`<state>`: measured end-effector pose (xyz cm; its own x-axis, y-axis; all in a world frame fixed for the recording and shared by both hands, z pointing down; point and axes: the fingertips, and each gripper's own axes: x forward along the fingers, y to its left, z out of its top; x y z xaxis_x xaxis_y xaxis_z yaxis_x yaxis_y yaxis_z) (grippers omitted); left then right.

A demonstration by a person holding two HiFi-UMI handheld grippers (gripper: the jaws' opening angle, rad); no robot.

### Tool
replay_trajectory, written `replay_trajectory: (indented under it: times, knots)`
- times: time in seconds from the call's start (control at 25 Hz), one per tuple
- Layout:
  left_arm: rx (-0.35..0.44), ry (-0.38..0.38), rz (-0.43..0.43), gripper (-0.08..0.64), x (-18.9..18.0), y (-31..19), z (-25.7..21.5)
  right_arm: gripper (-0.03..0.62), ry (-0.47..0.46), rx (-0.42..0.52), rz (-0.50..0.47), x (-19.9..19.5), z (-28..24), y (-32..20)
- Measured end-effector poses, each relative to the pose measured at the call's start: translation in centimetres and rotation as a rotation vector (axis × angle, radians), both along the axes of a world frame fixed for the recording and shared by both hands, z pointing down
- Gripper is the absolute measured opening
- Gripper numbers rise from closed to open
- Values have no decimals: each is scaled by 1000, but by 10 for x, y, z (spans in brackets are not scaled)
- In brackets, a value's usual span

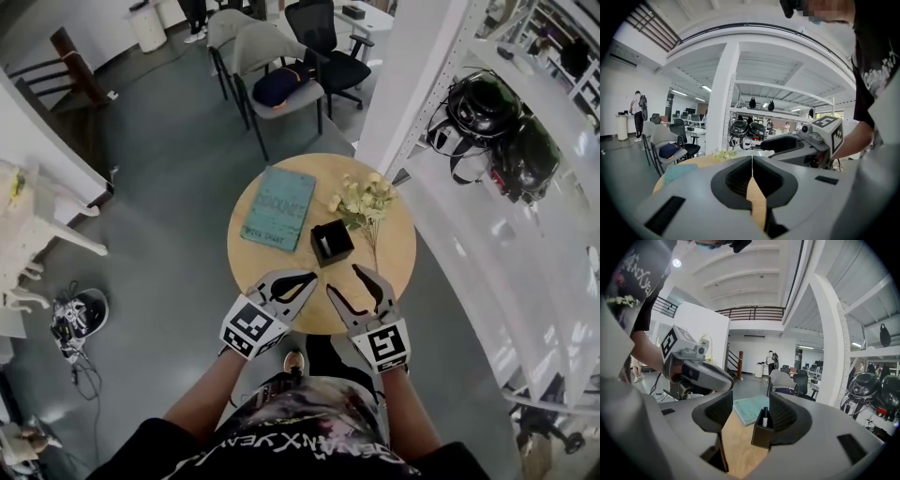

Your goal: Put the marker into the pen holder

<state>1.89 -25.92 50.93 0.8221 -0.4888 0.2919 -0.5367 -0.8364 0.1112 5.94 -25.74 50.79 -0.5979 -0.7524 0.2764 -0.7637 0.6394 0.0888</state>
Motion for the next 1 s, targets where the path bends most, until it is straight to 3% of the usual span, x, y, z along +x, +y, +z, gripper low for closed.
replay_trajectory:
  times: [0.2, 0.6, 1.0]
  knots:
    - [12, 26, 0, 23, -12, 39, -9, 242, -7, 77, 1, -8, -18, 41]
    - [13, 115, 3, 23, -26, 94, -44, 242, -8, 85, 20, -20, -39, 111]
    - [27, 109, -25, 23, -18, 99, -60, 241, -42, 63, 12, -8, -48, 120]
